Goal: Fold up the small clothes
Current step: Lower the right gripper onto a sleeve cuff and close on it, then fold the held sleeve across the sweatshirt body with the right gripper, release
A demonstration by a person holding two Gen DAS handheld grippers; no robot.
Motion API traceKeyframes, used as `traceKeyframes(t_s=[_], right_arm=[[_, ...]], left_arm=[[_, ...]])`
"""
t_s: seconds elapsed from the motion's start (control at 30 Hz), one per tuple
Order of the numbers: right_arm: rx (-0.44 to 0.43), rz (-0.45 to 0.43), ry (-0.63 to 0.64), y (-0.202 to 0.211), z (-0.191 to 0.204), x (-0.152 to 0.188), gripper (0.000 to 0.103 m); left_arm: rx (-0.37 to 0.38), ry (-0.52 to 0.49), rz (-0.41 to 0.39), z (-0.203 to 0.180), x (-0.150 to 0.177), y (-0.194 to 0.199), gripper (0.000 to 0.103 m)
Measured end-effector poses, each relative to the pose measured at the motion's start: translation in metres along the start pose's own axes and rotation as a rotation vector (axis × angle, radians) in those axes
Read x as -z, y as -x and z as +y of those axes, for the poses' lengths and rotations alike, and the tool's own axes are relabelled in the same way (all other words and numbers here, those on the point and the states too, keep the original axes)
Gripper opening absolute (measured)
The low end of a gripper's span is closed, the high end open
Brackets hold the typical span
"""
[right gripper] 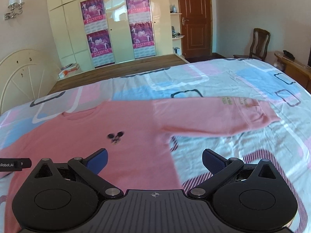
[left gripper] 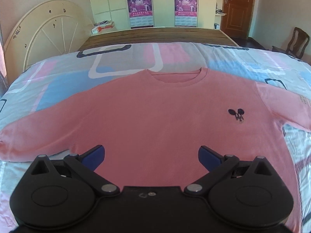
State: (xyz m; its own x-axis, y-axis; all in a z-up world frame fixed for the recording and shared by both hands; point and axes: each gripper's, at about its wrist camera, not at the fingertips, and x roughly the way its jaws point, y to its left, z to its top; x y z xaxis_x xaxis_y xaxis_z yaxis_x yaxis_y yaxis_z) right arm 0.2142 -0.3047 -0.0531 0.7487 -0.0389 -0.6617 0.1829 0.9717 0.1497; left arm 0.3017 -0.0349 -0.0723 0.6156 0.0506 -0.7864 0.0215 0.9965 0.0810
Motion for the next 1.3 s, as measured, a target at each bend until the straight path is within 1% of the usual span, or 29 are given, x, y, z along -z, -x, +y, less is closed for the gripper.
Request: traceKeyframes(t_s=[0.13, 0.27, 0.33, 0.37, 0.5, 0.57, 0.7, 0.8, 0.87, 0.97, 1.0, 1.03, 1.13, 1.17, 1.2, 1.23, 1.3], right_arm=[[0.006, 0.002, -0.002, -0.021, -0.033, -0.013, 0.102], [0.025, 0.015, -0.02, -0.044, -0.075, -0.023, 0.102], [0.041, 0.029, -0.036, -0.057, -0.097, -0.027, 0.078], [0.045, 0.044, -0.05, -0.064, -0.108, -0.029, 0.075], [0.093, 0.086, -0.133, -0.09, -0.158, -0.031, 0.075], [0.124, 0.1, -0.171, -0.099, -0.18, -0.03, 0.075], [0.18, 0.12, -0.259, -0.113, -0.222, -0.028, 0.075], [0.187, 0.133, -0.333, -0.122, -0.245, -0.029, 0.075], [0.22, 0.12, -0.374, -0.128, -0.26, -0.032, 0.075], [0.232, 0.115, -0.441, -0.139, -0.281, -0.036, 0.075], [0.246, 0.11, -0.446, -0.143, -0.285, -0.038, 0.069], [0.26, 0.106, -0.447, -0.148, -0.289, -0.04, 0.057], [0.28, 0.079, -0.435, -0.154, -0.296, -0.044, 0.043], [0.283, 0.076, -0.432, -0.156, -0.297, -0.046, 0.041], [0.286, 0.072, -0.427, -0.156, -0.297, -0.047, 0.032], [0.282, 0.067, -0.426, -0.161, -0.298, -0.048, 0.01], [0.256, 0.049, -0.437, -0.159, -0.298, -0.05, 0.009]], left_arm=[[0.005, 0.004, 0.009, -0.031, -0.01, -0.015, 0.102], [0.01, 0.002, 0.008, -0.063, -0.017, -0.03, 0.101], [0.013, -0.009, 0.009, -0.079, -0.02, -0.039, 0.1], [0.015, -0.016, 0.012, -0.087, -0.022, -0.043, 0.099], [0.044, -0.03, 0.024, -0.111, -0.027, -0.059, 0.098], [0.062, -0.026, 0.035, -0.119, -0.028, -0.066, 0.098], [0.073, -0.029, 0.046, -0.129, -0.03, -0.076, 0.096], [0.078, -0.042, 0.041, -0.133, -0.031, -0.081, 0.094], [0.076, -0.053, 0.048, -0.135, -0.032, -0.085, 0.093], [0.061, -0.061, 0.056, -0.138, -0.034, -0.092, 0.09], [0.06, -0.06, 0.059, -0.138, -0.035, -0.094, 0.089], [0.062, -0.058, 0.062, -0.138, -0.036, -0.097, 0.087], [0.07, -0.054, 0.071, -0.137, -0.038, -0.104, 0.084], [0.068, -0.055, 0.076, -0.137, -0.039, -0.106, 0.083], [0.068, -0.057, 0.08, -0.136, -0.04, -0.108, 0.08], [0.072, -0.061, 0.083, -0.135, -0.04, -0.109, 0.076], [0.08, -0.057, 0.088, -0.132, -0.04, -0.11, 0.072]])
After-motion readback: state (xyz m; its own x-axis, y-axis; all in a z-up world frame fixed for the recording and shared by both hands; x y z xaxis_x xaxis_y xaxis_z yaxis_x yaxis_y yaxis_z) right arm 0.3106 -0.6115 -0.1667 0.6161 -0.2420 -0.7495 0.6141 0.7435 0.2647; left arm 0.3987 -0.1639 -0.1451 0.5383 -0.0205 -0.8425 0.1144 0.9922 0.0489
